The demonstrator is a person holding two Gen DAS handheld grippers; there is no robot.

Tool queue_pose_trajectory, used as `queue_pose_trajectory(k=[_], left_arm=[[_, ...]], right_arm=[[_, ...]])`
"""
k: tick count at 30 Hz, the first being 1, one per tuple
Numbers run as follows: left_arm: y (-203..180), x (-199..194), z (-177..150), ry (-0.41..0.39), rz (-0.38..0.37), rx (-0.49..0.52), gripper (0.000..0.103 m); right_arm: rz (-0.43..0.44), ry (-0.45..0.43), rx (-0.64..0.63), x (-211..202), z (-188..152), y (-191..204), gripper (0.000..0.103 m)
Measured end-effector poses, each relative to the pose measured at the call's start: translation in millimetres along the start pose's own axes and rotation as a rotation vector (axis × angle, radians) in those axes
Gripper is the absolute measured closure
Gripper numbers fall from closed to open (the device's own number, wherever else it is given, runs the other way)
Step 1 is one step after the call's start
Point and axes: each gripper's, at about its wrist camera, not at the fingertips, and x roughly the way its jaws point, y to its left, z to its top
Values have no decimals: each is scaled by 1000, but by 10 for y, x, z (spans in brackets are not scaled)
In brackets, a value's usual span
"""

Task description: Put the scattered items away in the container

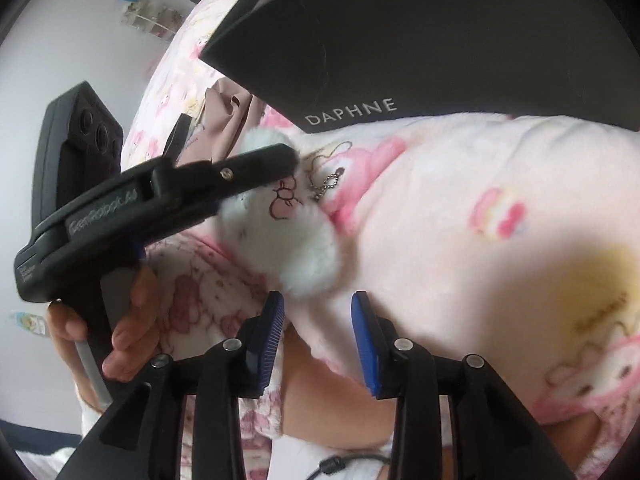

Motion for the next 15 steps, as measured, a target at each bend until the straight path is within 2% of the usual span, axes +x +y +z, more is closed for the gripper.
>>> queue_pose_trajectory(k=[3, 7, 9, 12, 15], left_arm=[[-41, 19, -13, 5, 43, 28, 60], [4, -56, -36, 0, 23, 28, 60], [-6, -64, -48, 2, 20, 35, 60], [112, -143, -35, -29, -12, -40, 60], [249, -230, 7, -72, -47, -105, 60]], right_arm=[[14, -29, 16, 37, 102, -48, 72], [8, -86, 14, -139, 165, -65, 73], [-36, -157, -5, -282, 215, -48, 74], [-98, -234, -5, -469, 320, -42, 74], [-81, -217, 11, -578, 291, -103, 73]])
